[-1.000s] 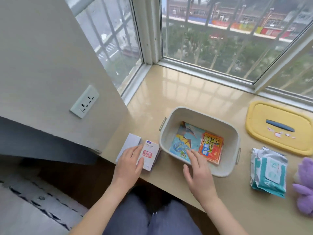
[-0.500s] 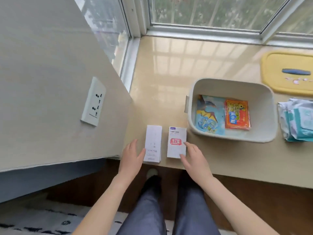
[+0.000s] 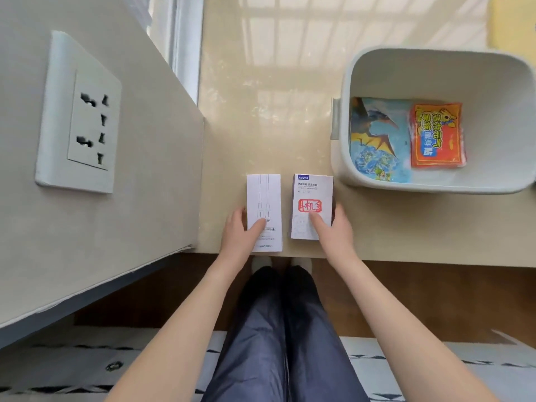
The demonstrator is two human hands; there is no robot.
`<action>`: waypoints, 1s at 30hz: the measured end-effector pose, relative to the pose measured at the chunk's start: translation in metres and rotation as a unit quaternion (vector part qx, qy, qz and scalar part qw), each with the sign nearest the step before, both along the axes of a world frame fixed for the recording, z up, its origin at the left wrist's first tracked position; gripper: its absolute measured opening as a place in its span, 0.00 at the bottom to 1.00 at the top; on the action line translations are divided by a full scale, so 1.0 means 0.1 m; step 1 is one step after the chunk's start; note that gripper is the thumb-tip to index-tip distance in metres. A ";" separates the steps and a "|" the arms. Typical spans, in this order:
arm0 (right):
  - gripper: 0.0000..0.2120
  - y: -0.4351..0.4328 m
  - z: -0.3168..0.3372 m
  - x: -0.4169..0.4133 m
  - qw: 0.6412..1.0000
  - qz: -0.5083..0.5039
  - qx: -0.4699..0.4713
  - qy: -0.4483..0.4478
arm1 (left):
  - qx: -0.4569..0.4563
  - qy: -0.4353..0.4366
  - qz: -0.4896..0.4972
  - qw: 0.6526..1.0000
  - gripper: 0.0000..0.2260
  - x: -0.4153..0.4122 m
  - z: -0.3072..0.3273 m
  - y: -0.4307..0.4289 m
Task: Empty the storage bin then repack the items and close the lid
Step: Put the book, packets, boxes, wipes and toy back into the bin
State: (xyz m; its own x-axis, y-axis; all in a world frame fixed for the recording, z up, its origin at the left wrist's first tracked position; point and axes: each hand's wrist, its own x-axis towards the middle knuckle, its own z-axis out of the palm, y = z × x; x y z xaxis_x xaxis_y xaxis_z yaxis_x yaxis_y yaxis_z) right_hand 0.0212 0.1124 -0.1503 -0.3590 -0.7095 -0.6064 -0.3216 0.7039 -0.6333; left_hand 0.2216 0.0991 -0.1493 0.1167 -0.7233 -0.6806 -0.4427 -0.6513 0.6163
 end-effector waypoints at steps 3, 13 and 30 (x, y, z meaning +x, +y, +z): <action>0.18 0.08 -0.01 0.05 0.998 -0.039 -0.010 -0.046 | 0.011 0.017 0.027 0.999 0.21 -0.06 -0.03 0.01; 0.21 0.09 0.06 -0.01 0.994 -0.050 -0.038 -0.089 | 0.030 0.140 0.103 0.984 0.15 -0.02 0.00 0.08; 0.33 0.36 1.47 0.02 0.956 -0.033 -0.196 -0.215 | 0.013 0.231 0.121 0.965 0.24 0.09 1.31 0.25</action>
